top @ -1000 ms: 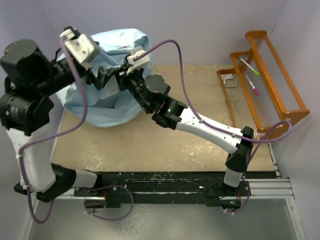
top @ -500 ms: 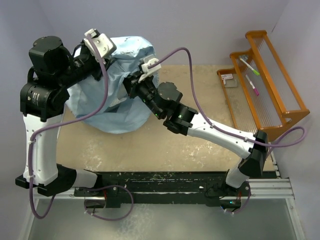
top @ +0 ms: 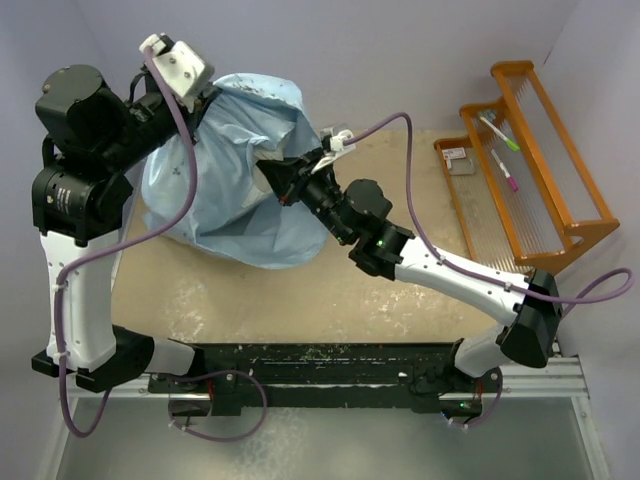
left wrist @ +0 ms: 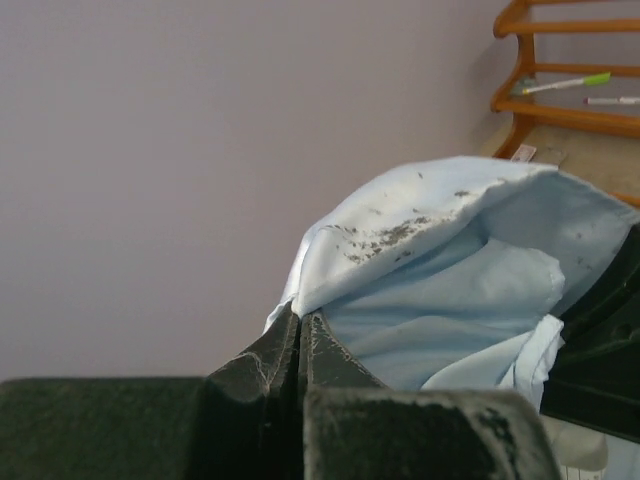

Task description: Remove the pillowcase from the pillow

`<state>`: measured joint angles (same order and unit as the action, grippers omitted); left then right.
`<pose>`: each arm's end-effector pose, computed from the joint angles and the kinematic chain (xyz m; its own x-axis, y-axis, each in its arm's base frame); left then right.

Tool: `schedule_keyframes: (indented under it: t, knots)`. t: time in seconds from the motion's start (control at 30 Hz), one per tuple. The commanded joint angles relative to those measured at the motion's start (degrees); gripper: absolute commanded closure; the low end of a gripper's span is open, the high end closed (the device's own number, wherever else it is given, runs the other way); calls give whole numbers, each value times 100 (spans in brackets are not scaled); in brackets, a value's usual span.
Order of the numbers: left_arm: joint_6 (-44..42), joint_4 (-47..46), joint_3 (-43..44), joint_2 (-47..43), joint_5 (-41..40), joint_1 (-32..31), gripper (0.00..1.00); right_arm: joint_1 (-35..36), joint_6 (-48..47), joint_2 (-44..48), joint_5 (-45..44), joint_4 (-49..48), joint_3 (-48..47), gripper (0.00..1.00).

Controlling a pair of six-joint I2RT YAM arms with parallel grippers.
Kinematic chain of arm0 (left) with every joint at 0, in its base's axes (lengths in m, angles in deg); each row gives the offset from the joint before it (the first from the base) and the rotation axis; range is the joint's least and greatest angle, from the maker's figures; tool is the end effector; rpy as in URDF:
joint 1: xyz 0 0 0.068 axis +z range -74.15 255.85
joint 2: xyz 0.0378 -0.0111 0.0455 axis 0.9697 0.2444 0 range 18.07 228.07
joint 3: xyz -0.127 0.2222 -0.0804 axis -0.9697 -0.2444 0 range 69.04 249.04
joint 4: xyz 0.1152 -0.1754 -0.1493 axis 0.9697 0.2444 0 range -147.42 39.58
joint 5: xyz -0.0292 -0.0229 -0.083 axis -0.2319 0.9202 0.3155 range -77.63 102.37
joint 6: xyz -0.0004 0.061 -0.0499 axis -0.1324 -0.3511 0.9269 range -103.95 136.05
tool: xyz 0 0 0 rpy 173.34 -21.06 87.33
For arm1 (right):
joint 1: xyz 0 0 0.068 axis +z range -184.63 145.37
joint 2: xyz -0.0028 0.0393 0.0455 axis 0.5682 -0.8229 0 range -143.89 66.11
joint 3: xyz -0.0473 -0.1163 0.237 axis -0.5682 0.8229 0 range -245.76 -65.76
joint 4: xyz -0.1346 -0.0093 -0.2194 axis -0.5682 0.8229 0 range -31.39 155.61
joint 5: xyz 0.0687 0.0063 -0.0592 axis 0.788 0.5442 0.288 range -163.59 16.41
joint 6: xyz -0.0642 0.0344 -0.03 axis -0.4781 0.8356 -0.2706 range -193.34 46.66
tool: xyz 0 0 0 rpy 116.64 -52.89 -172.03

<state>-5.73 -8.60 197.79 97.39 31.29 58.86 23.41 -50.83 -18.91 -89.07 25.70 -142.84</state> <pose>0.2050 -0.0855 0.5917 0.2271 0.2975 -0.9273 0.5409 0.7533 0.3741 0.2114 0.3047 0.4566 -0.0574 0.6047 -0.7944 -0.7226 0.5239 0.4511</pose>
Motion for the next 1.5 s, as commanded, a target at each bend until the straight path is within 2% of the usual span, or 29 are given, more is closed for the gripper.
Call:
schedule_keyframes:
  t: [0.0, 0.23, 0.57, 0.67, 0.77, 0.97, 1.03, 1.1, 1.17, 1.2, 1.33, 1.47]
  knots:
    - [456, -943, 404, -120, -172, 55, 100, -41, 296, 175, -89, -678, 116, 100]
    - [759, -1418, 259, -117, -382, 50, 100, 134, 333, 56, -232, -489, 470, 100]
    - [319, -2344, -539, -16, -2191, 50, 100, 335, 427, 1045, 246, -709, 1489, 100]
    - [168, -2546, -733, 40, -2483, 52, 100, 343, 472, 1359, 604, -826, 1646, 100]
    - [41, -2408, -922, 115, -2361, 49, 100, 357, 498, 1540, 1065, -877, 1565, 100]
    - [-368, -1065, -1294, 339, -1080, 52, 100, 372, 599, 1688, 1458, -1091, 1104, 100]
    - [-450, -869, -1525, 371, -1123, 54, 94, 374, 573, 1675, 1444, -1025, 867, 100]
    - [-502, -876, -1705, 373, -1218, 50, 72, 373, 550, 1593, 1541, -886, 586, 100]
    - [-554, -854, -1629, 323, -1000, 49, 39, 368, 596, 1476, 1605, -700, 342, 100]
    - [-541, -834, -1500, 264, -703, 48, 31, 371, 638, 1420, 1568, -612, 259, 100]
    - [-289, -811, -532, 25, 817, 43, 10, 369, 650, 1236, 1336, -397, 156, 100]
    - [-164, 233, 1201, 554, 1822, -83, 8, 367, 646, 956, 1390, -254, -1, 100]
